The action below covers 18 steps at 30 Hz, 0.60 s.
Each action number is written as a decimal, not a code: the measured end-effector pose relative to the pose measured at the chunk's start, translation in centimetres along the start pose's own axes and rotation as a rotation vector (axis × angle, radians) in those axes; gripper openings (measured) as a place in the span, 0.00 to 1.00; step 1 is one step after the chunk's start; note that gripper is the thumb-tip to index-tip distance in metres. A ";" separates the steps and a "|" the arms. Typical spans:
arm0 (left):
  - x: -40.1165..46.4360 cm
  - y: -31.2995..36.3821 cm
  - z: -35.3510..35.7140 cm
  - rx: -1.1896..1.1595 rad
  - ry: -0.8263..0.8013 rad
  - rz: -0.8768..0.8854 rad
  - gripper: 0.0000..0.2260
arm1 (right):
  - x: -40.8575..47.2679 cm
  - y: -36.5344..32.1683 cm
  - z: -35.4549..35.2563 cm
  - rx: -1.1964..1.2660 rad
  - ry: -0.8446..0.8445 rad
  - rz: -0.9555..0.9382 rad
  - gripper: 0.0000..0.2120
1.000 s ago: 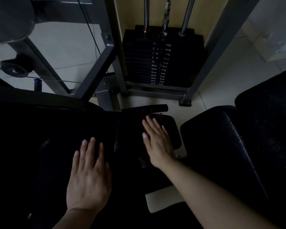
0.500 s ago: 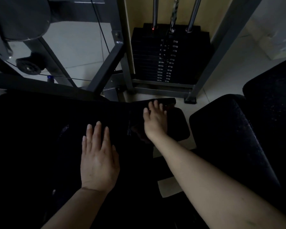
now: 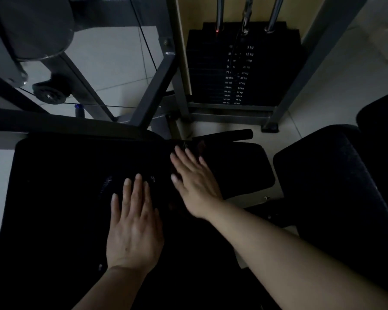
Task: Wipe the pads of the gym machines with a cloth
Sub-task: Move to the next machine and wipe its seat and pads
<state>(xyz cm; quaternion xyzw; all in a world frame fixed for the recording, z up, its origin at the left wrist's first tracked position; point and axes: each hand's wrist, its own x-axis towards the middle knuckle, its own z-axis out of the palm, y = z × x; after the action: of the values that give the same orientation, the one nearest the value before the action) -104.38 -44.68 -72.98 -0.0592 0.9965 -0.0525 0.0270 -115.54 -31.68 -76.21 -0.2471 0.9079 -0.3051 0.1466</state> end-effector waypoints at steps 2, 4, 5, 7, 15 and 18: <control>0.1 0.0 0.0 0.000 -0.001 -0.006 0.26 | 3.0 0.4 -0.4 -0.019 0.021 0.070 0.24; 0.2 0.1 0.0 0.009 0.003 -0.007 0.26 | 4.9 0.8 -0.9 -0.031 0.045 0.113 0.23; 0.2 0.1 0.0 0.012 0.013 -0.006 0.26 | 5.5 0.9 -1.0 -0.033 0.051 0.131 0.23; 0.1 0.1 0.0 0.011 0.014 -0.001 0.26 | 5.5 0.6 -1.2 -0.041 0.027 0.158 0.24; -0.1 0.2 -0.1 -0.006 0.031 0.000 0.25 | -8.2 -1.3 0.8 -0.032 -0.126 -0.037 0.31; -0.3 0.2 -0.2 -0.034 0.036 -0.007 0.25 | -14.5 -1.3 1.9 -0.039 -0.147 -0.094 0.29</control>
<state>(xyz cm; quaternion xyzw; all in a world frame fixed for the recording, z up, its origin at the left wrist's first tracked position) -104.12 -44.43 -72.82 -0.0620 0.9974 -0.0366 0.0077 -102.21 -25.68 -75.20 -0.3141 0.8878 -0.2752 0.1933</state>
